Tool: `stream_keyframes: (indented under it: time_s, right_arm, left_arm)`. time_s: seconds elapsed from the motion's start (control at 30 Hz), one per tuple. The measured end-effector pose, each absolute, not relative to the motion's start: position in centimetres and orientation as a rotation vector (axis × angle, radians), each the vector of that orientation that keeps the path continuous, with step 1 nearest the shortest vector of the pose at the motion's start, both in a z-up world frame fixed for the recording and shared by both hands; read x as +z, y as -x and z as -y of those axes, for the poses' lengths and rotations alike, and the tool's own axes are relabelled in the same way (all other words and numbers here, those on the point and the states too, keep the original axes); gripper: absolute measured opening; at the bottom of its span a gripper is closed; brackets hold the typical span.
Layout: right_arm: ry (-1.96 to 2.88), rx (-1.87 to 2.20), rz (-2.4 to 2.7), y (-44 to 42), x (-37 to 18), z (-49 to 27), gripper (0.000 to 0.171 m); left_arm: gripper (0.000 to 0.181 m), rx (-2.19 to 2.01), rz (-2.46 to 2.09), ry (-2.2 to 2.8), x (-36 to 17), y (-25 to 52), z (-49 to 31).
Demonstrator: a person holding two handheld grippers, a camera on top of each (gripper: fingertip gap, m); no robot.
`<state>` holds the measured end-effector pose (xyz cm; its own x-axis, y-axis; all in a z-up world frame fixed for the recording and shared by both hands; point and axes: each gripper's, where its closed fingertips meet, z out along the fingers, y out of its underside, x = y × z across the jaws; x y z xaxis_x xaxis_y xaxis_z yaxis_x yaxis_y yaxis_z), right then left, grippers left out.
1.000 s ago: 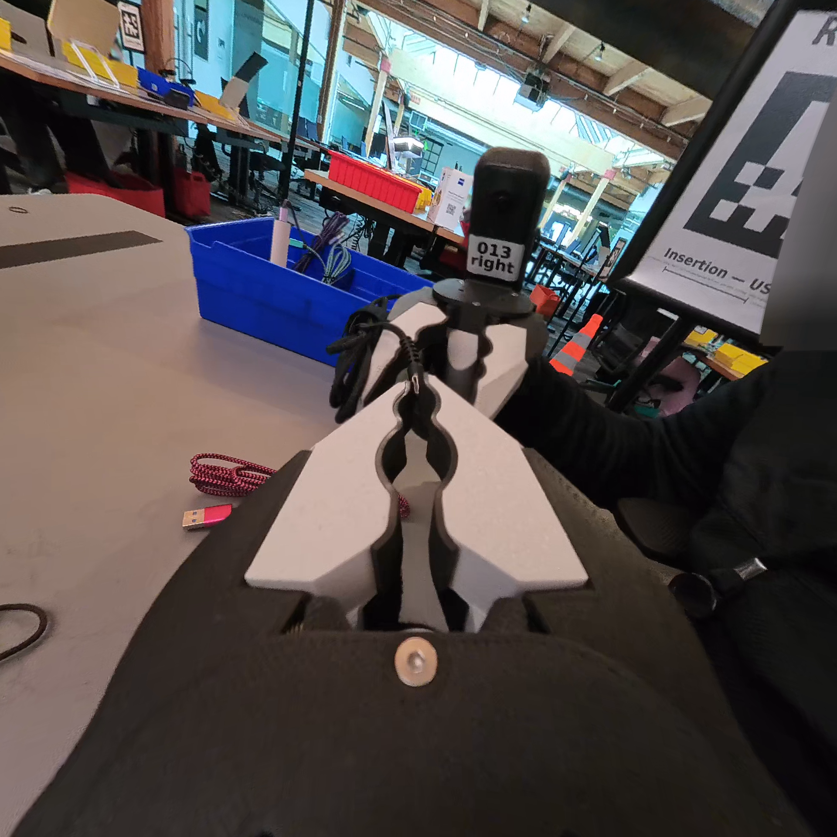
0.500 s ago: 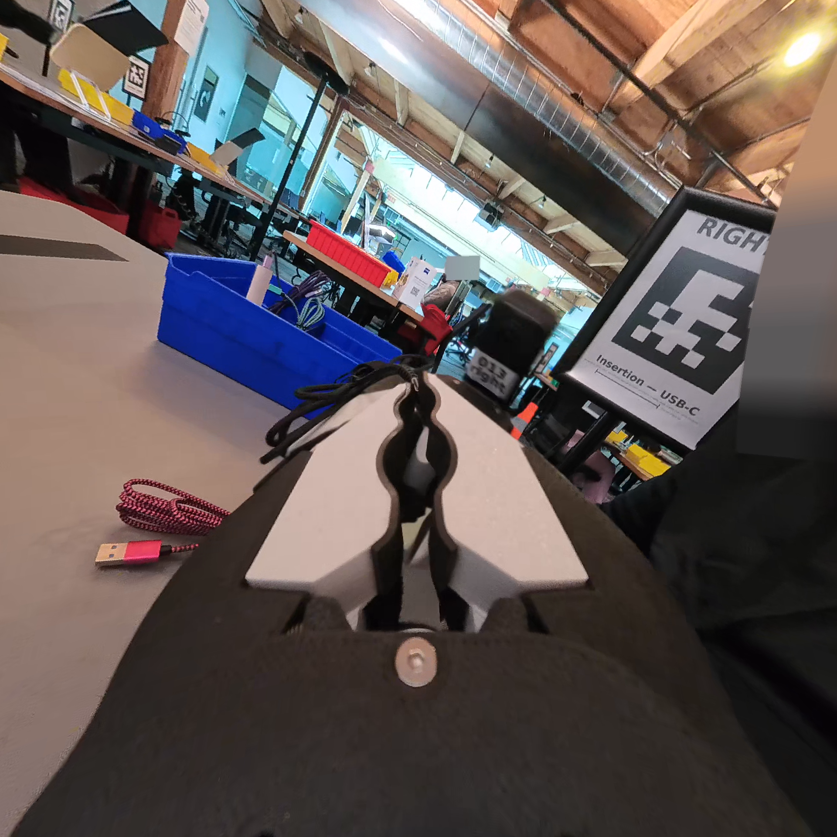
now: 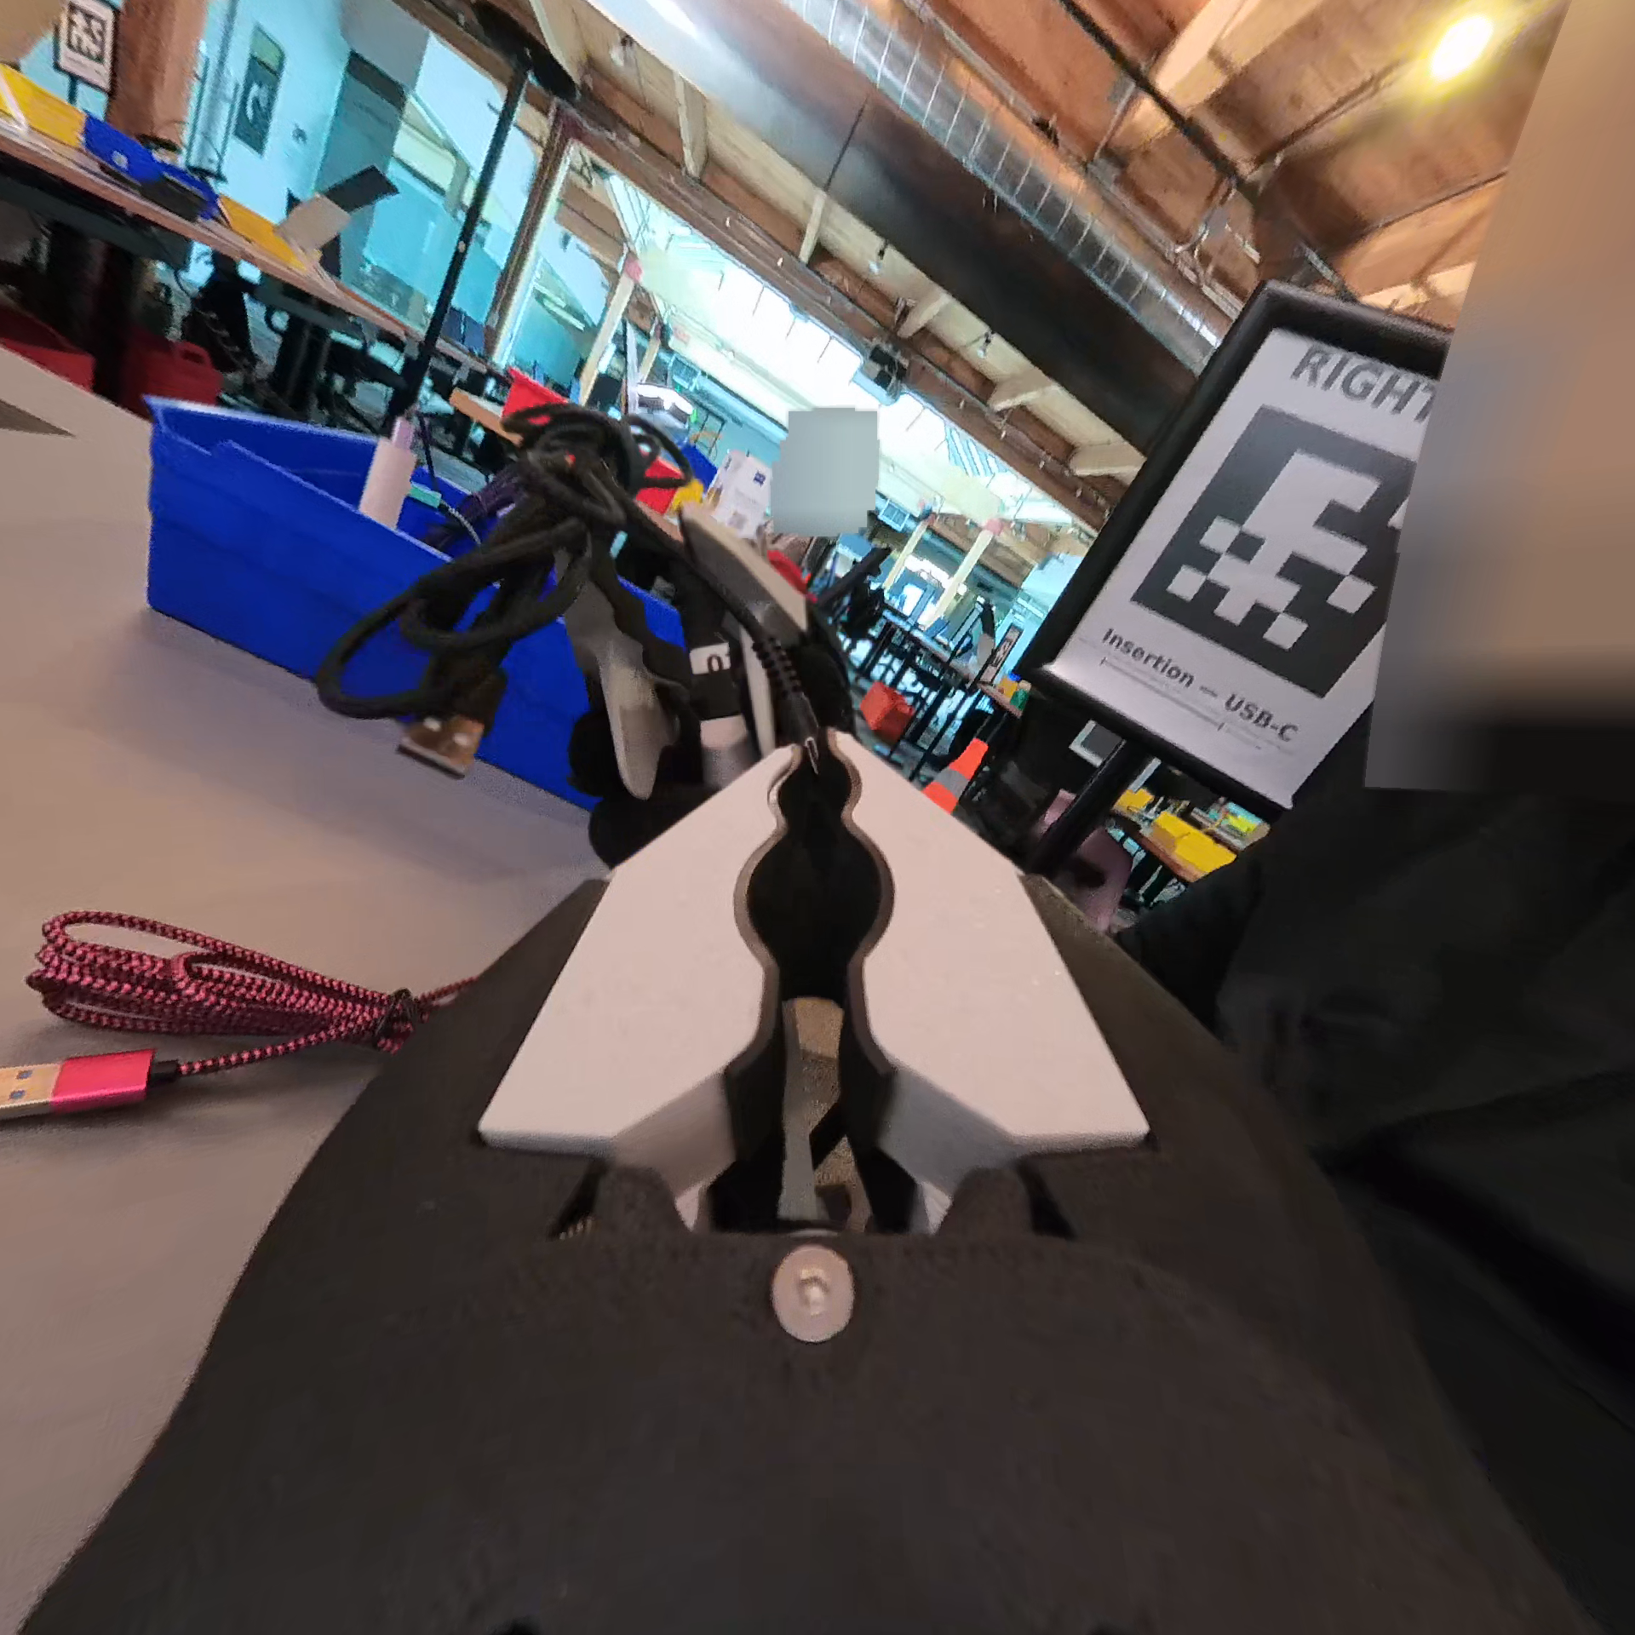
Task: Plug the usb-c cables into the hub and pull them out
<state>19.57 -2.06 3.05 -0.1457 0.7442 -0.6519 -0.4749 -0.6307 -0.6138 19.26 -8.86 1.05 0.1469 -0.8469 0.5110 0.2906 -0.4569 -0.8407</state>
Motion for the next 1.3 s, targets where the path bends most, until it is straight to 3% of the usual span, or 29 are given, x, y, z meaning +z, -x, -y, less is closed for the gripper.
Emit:
stream_keyframes:
  time_s: [0.07,0.23,0.37,0.53,0.6,0.63,0.83,1.03,1.3]
  right_arm:
    - [1.257,1.833,0.403,-19.4,3.4,2.7,0.002]
    - [1.273,1.694,0.59,-18.6,3.5,4.0,0.0]
    - [1.317,1.57,0.734,-19.0,3.1,4.0,0.0]
    - [1.388,1.471,0.997,-18.0,1.7,5.5,0.0]
    - [1.394,1.451,1.13,-17.2,1.1,6.9,0.0]
    - [1.385,1.455,1.191,-16.9,1.0,7.7,0.0]
    - [1.328,1.479,1.386,-16.9,1.2,10.5,0.0]
    - [1.395,1.301,1.496,-18.3,0.6,9.9,0.0]
    - [1.44,0.956,1.57,-18.1,0.2,9.1,0.0]
  left_arm:
    - [0.0,-1.476,-0.611,1.529,-0.2,-19.9,9.0]
    - [0.002,-1.437,-0.684,1.633,-1.9,-20.3,9.2]
    - [0.05,-1.286,-0.589,1.66,-0.3,-16.3,7.0]
    - [0.079,-0.951,-0.818,1.717,1.9,-15.6,6.6]
    - [0.082,-0.914,-0.968,1.788,0.9,-17.0,6.8]
    - [0.082,-0.917,-1.036,1.824,0.1,-17.6,6.9]
    - [0.026,-1.409,-1.218,1.697,-0.5,-20.4,10.8]
    - [0.015,-1.382,-1.095,1.652,-0.8,-20.4,10.1]
    - [0.009,-1.037,-0.956,1.716,-0.3,-18.9,6.7]
